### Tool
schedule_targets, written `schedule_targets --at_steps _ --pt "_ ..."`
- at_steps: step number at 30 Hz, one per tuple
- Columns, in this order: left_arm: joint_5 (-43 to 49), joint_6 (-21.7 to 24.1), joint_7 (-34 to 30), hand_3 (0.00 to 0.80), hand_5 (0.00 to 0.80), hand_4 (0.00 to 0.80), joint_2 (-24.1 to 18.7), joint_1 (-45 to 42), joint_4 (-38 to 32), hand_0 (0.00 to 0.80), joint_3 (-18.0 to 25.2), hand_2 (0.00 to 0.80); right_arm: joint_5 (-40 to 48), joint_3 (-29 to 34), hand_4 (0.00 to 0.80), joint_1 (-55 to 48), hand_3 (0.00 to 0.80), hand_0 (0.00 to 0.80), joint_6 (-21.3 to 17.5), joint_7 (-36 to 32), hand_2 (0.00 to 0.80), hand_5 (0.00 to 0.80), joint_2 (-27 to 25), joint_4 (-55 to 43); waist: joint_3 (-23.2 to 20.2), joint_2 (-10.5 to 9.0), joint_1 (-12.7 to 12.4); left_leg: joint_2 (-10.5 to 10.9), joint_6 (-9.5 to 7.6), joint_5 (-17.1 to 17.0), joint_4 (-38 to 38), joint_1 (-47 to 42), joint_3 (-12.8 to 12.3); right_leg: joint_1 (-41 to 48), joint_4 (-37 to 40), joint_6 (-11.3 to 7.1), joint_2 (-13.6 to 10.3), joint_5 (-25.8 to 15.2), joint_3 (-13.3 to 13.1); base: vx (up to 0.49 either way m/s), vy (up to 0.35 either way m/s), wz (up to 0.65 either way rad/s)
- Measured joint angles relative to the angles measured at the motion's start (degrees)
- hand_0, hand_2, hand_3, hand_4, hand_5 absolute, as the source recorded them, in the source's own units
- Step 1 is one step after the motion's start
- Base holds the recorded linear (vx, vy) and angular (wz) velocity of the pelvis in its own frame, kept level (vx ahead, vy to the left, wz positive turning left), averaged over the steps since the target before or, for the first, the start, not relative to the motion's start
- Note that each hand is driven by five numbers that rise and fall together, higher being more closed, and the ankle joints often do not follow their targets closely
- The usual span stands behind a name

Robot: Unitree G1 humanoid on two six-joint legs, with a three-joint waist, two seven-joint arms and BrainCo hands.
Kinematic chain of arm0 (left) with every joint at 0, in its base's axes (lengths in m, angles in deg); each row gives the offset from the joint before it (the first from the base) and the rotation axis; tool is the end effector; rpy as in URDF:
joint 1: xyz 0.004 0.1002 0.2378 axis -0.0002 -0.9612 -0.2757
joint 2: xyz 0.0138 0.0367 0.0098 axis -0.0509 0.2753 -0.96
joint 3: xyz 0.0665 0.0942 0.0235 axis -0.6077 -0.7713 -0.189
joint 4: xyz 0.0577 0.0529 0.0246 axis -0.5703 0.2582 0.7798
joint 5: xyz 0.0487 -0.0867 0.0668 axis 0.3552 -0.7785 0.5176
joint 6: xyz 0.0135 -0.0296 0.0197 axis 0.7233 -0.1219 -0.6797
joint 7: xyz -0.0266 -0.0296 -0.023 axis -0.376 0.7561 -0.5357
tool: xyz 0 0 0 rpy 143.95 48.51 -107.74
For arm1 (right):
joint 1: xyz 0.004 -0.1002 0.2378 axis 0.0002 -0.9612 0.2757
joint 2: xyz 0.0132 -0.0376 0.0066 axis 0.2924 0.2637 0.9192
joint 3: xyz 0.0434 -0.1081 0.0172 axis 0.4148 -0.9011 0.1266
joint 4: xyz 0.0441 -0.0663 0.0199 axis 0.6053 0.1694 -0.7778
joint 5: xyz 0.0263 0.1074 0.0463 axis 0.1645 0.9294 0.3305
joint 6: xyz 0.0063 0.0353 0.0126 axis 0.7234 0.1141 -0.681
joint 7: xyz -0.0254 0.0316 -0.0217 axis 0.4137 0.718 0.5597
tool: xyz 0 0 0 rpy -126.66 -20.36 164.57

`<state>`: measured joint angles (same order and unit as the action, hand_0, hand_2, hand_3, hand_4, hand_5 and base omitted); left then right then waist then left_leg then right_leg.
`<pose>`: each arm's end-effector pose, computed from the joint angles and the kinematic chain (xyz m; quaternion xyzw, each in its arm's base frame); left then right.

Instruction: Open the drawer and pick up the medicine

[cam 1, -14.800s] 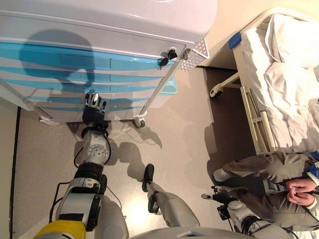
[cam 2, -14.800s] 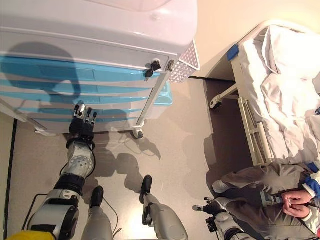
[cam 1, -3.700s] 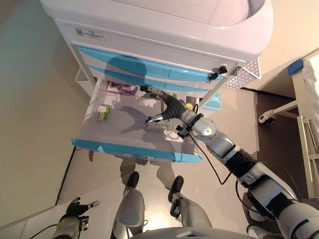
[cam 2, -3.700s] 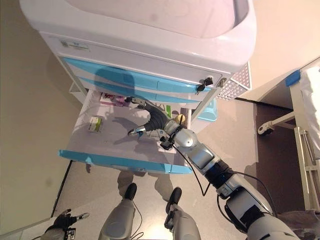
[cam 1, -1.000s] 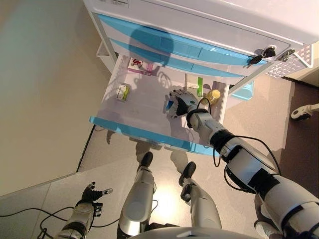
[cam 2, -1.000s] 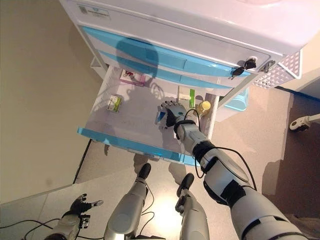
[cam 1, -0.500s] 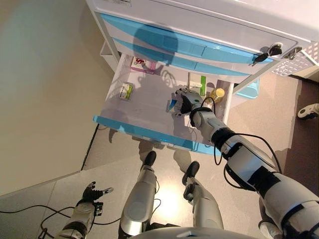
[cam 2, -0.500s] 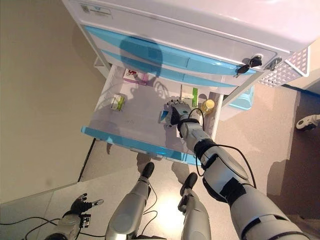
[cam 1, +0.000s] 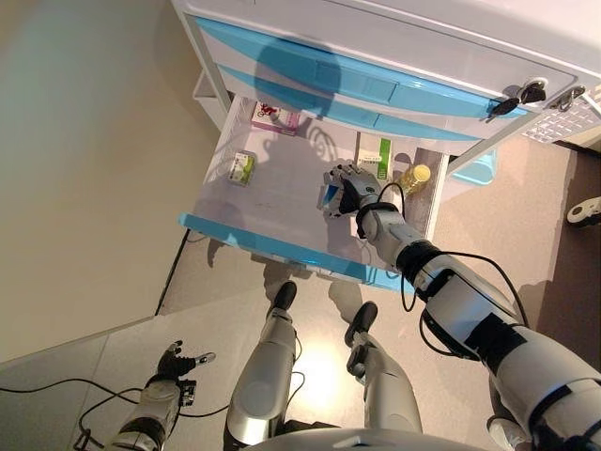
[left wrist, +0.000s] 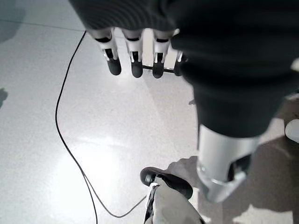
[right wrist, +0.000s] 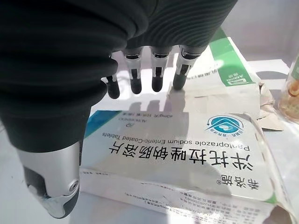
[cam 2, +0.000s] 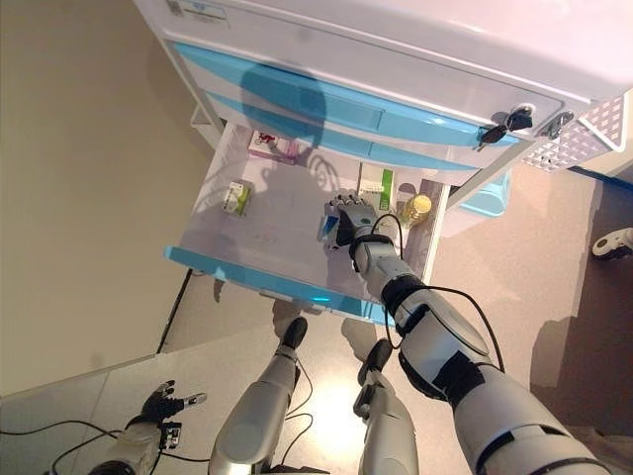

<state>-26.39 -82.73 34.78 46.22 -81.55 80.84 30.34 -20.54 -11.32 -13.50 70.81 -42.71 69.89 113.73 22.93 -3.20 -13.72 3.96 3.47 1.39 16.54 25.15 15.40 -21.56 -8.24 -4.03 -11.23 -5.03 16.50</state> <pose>0.1396 0.2753 -0.1121 0.1528 0.4354 0.1460 0.8751 0.3799 -0.0967 0.0852 -0.6385 -0.0485 0.0690 0.7650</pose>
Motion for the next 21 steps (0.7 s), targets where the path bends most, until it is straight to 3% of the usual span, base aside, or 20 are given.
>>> schedule_targets --at_steps 21 --pt "0.0 0.2 0.1 0.0 0.0 0.0 1.2 0.0 0.0 0.0 0.0 0.0 -2.2 -0.3 0.0 -0.1 0.0 0.0 0.3 -0.8 0.0 0.0 2.0 0.9 0.4 0.64 0.0 0.1 0.09 -0.3 0.2 0.5 0.4 -0.6 -0.6 0.04 -0.1 0.1 0.0 -0.001 0.001 0.01"
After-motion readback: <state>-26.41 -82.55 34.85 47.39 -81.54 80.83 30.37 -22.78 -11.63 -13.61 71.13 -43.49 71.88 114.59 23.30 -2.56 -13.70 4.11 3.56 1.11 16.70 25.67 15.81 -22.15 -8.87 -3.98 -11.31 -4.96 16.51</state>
